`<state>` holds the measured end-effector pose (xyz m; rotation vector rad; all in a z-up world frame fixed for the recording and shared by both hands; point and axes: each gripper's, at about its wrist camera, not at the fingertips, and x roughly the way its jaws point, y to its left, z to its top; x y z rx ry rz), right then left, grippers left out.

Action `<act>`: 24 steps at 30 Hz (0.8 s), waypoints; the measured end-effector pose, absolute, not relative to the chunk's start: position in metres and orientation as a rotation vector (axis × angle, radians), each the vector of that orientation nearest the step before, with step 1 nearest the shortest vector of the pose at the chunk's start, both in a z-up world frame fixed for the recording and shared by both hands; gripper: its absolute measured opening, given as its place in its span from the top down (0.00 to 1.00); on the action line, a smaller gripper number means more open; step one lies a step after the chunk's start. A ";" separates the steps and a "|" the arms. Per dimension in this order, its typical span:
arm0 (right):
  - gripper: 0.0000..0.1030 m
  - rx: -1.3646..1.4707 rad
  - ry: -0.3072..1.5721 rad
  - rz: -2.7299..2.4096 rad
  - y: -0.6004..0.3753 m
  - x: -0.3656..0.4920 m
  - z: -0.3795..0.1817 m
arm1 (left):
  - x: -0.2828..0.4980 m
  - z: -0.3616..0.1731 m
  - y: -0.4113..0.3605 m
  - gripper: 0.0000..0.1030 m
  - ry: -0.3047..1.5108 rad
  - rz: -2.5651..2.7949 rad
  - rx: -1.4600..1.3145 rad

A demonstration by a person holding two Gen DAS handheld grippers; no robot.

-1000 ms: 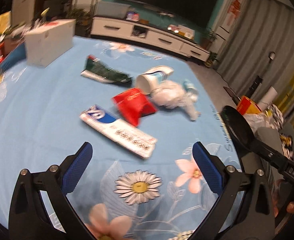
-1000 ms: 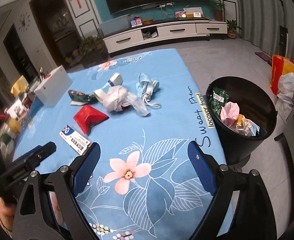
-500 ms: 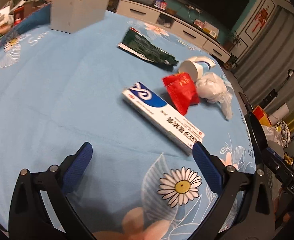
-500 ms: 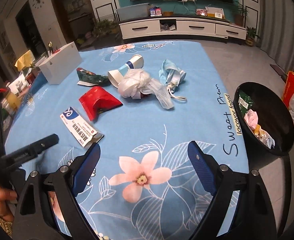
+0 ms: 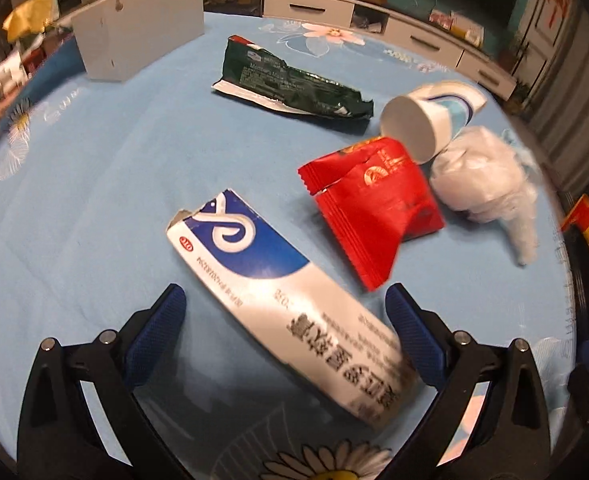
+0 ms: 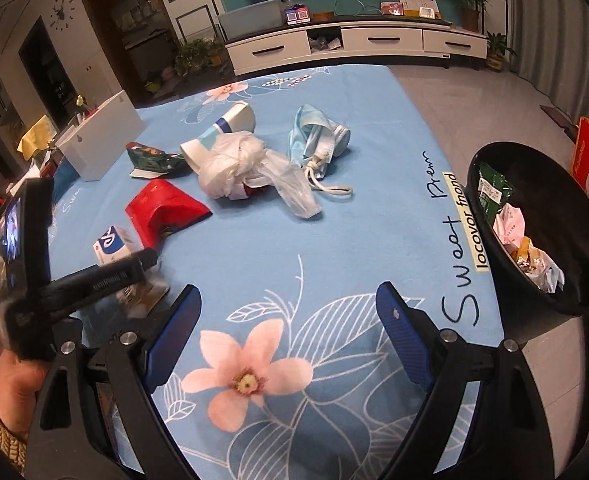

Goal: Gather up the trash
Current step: 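Grasp the white ointment box with the left tool while the right tool grasps the red wrapper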

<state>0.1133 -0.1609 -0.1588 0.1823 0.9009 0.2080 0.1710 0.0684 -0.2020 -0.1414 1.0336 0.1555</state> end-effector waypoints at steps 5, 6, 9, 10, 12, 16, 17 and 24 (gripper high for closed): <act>0.15 0.161 0.877 0.274 -0.148 0.127 -0.154 | 0.157 -0.200 0.074 0.17 1.000 0.112 -0.065; 0.15 0.158 0.875 0.296 -0.143 0.130 -0.154 | 0.153 -0.199 0.075 0.25 0.993 0.099 -0.048; 0.15 0.134 0.870 0.354 -0.126 0.141 -0.155 | 0.141 -0.195 0.087 0.49 0.972 0.050 -0.024; 0.15 0.121 0.868 0.368 -0.120 0.144 -0.155 | 0.138 -0.193 0.094 0.51 0.969 0.025 -0.023; 0.15 0.099 0.862 0.413 -0.105 0.151 -0.156 | 0.134 -0.191 0.105 0.56 0.967 -0.016 -0.052; 0.15 0.056 0.862 0.488 -0.078 0.163 -0.159 | 0.119 -0.186 0.127 0.58 0.929 -0.044 -0.088; 0.15 0.039 0.865 0.503 -0.070 0.168 -0.160 | 0.115 -0.182 0.134 0.58 0.908 -0.041 -0.103; 0.15 -0.070 0.865 0.535 -0.026 0.196 -0.168 | 0.114 -0.169 0.158 0.58 0.853 -0.019 -0.134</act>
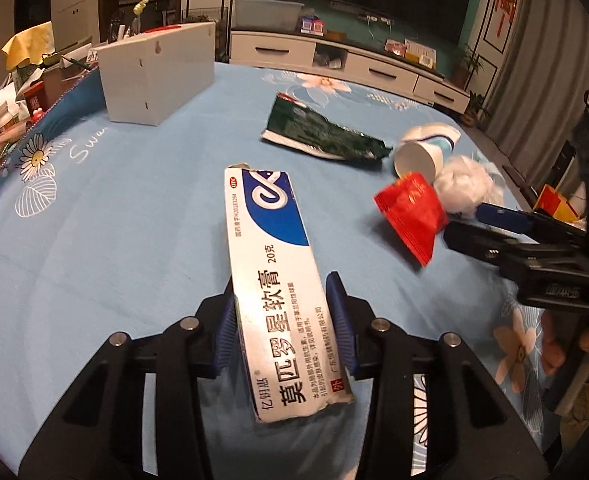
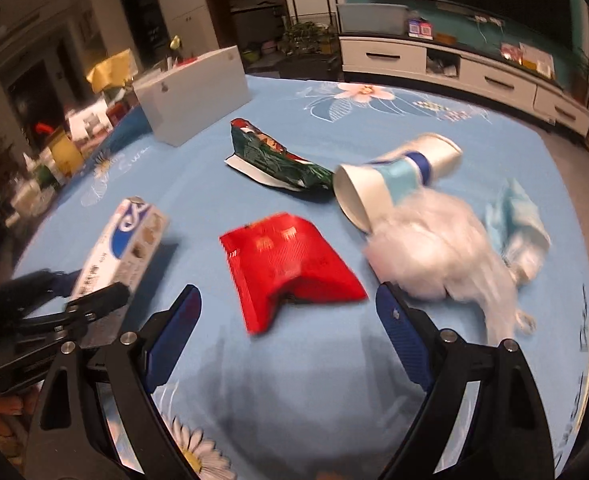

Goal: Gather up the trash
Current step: 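Grasp the white ointment box with the left tool while the right tool grasps the red wrapper, then carry both items over the black bin and open both tools to drop them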

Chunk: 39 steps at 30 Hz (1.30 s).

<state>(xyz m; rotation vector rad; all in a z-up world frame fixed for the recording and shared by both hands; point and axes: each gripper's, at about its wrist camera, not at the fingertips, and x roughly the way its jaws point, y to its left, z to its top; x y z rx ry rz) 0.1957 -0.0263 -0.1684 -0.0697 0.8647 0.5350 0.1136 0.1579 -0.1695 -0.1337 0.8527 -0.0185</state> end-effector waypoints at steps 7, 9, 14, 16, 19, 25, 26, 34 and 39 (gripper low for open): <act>0.16 -0.144 0.895 0.522 -0.008 0.216 -0.187 | 0.119 -0.174 0.165 0.58 0.854 -0.030 -0.169; 0.29 -0.141 0.905 0.532 -0.008 0.216 -0.190 | 0.119 -0.176 0.165 0.58 0.859 -0.035 -0.174; 0.52 -0.139 0.889 0.514 -0.013 0.210 -0.187 | 0.121 -0.177 0.162 0.58 0.860 -0.050 -0.177; 0.57 -0.111 0.891 0.510 -0.017 0.206 -0.184 | 0.119 -0.177 0.159 0.58 0.858 -0.057 -0.174; 0.65 -0.083 0.881 0.504 -0.023 0.197 -0.176 | 0.119 -0.175 0.154 0.58 0.857 -0.068 -0.171; 0.68 -0.016 0.854 0.501 -0.043 0.166 -0.155 | 0.111 -0.164 0.140 0.58 0.840 -0.094 -0.147; 0.68 -0.003 0.853 0.498 -0.049 0.159 -0.152 | 0.109 -0.161 0.136 0.58 0.834 -0.099 -0.140; 0.68 0.055 0.822 0.439 -0.086 0.122 -0.133 | 0.094 -0.143 0.113 0.58 0.806 -0.141 -0.102; 0.68 0.082 0.804 0.397 -0.110 0.106 -0.126 | 0.085 -0.133 0.094 0.58 0.792 -0.177 -0.072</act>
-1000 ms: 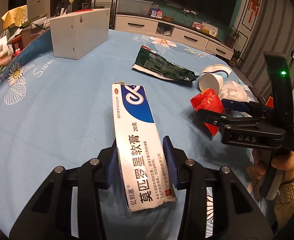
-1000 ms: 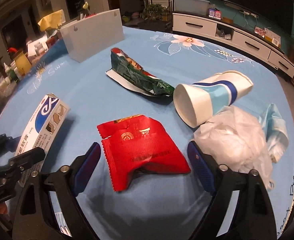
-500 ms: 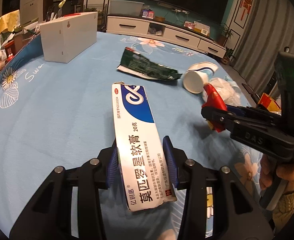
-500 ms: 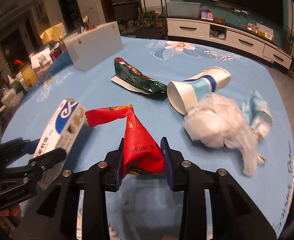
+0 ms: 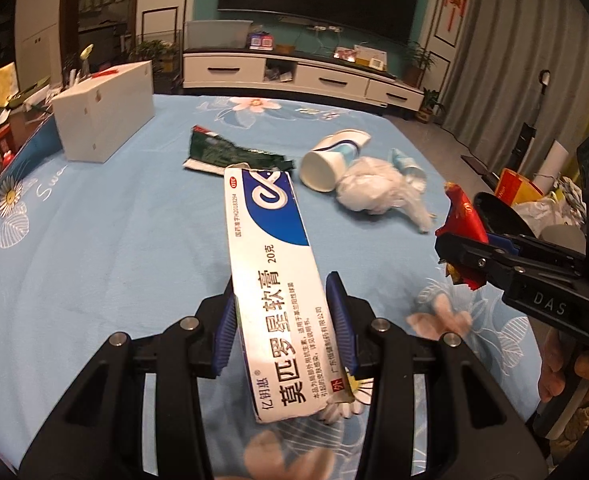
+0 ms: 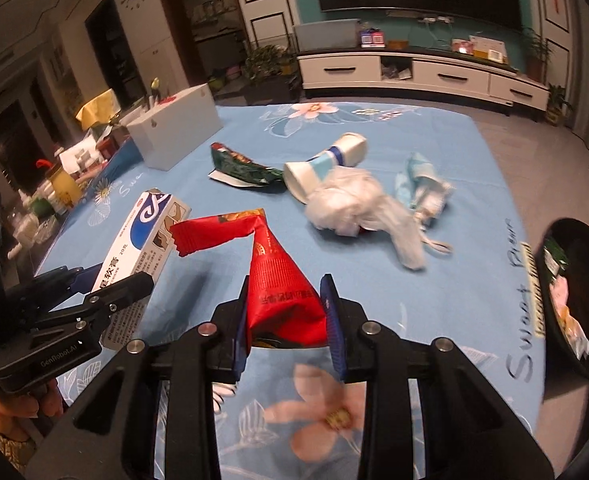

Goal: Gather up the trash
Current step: 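Carry both items over the black bin and open both tools to drop them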

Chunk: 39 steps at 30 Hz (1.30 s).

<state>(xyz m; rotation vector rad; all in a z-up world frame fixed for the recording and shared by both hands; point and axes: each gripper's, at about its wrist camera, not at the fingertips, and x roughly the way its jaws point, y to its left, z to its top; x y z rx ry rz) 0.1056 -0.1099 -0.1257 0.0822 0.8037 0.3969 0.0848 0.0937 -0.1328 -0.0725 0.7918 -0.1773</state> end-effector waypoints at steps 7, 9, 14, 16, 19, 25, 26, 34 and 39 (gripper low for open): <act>0.68 0.141 0.779 0.327 -0.152 0.087 -0.120 | 0.077 -0.120 0.059 0.58 0.775 -0.233 -0.009; 0.68 0.155 0.769 0.307 -0.162 0.082 -0.119 | 0.077 -0.117 0.049 0.58 0.769 -0.247 0.010; 0.68 0.200 0.745 0.258 -0.194 0.075 -0.116 | 0.076 -0.108 0.023 0.58 0.755 -0.284 0.054; 0.68 0.219 0.733 0.238 -0.207 0.072 -0.115 | 0.077 -0.106 0.013 0.58 0.750 -0.297 0.073; 0.68 0.247 0.718 0.210 -0.224 0.068 -0.115 | 0.077 -0.102 -0.004 0.58 0.745 -0.324 0.099; 0.68 0.299 0.686 0.155 -0.257 0.062 -0.114 | 0.084 -0.096 -0.037 0.58 0.729 -0.373 0.148; 0.68 0.312 0.680 0.142 -0.265 0.060 -0.114 | 0.085 -0.094 -0.045 0.58 0.726 -0.386 0.158; 0.68 0.375 0.649 0.064 -0.313 0.051 -0.119 | 0.095 -0.087 -0.103 0.58 0.702 -0.481 0.221; 0.68 0.407 0.628 0.014 -0.341 0.047 -0.122 | 0.102 -0.087 -0.139 0.58 0.699 -0.540 0.256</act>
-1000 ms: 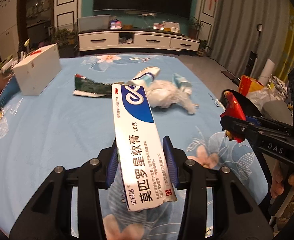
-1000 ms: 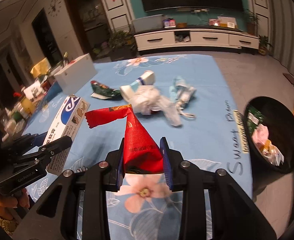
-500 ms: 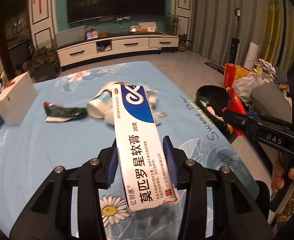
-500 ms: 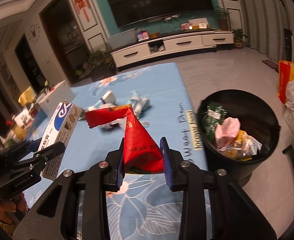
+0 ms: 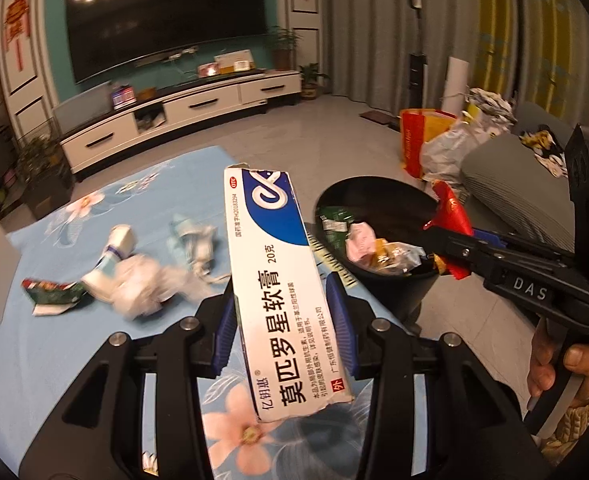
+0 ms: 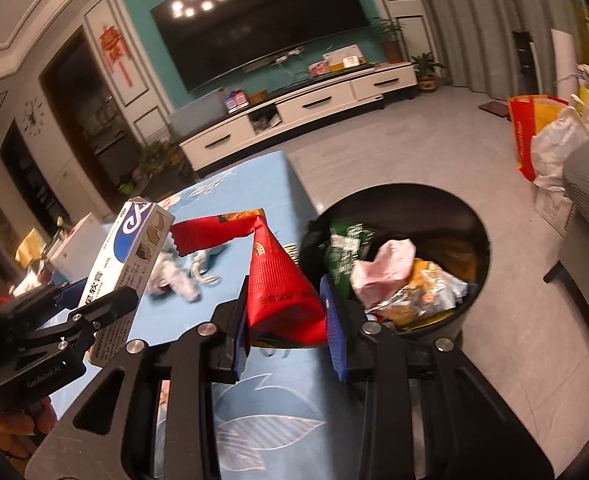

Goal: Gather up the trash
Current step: 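Carry both items over the black bin and open both tools to drop them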

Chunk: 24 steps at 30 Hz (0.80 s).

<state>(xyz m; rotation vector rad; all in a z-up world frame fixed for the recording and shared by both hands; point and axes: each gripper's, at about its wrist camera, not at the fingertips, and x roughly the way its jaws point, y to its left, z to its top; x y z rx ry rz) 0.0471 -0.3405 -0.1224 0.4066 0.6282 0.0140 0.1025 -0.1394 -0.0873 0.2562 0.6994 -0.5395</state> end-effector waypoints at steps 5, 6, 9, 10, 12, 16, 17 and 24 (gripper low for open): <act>0.68 0.439 0.606 -0.034 -0.365 0.046 -0.126 | 0.113 -0.089 -0.172 0.58 0.694 -0.587 0.288; 0.68 0.444 0.603 -0.045 -0.370 0.047 -0.128 | 0.113 -0.090 -0.178 0.58 0.692 -0.595 0.292; 0.68 0.457 0.595 -0.067 -0.381 0.049 -0.131 | 0.119 -0.093 -0.197 0.58 0.691 -0.618 0.311; 0.68 0.461 0.592 -0.074 -0.385 0.050 -0.132 | 0.121 -0.093 -0.202 0.58 0.691 -0.626 0.315; 0.68 0.469 0.588 -0.085 -0.392 0.053 -0.133 | 0.125 -0.096 -0.215 0.58 0.696 -0.640 0.324; 0.67 0.474 0.586 -0.101 -0.401 0.060 -0.137 | 0.135 -0.102 -0.237 0.58 0.706 -0.660 0.338; 0.67 0.475 0.589 -0.107 -0.403 0.064 -0.139 | 0.138 -0.104 -0.242 0.58 0.710 -0.666 0.341; 0.67 0.498 0.612 -0.130 -0.417 0.080 -0.153 | 0.154 -0.118 -0.267 0.58 0.735 -0.678 0.362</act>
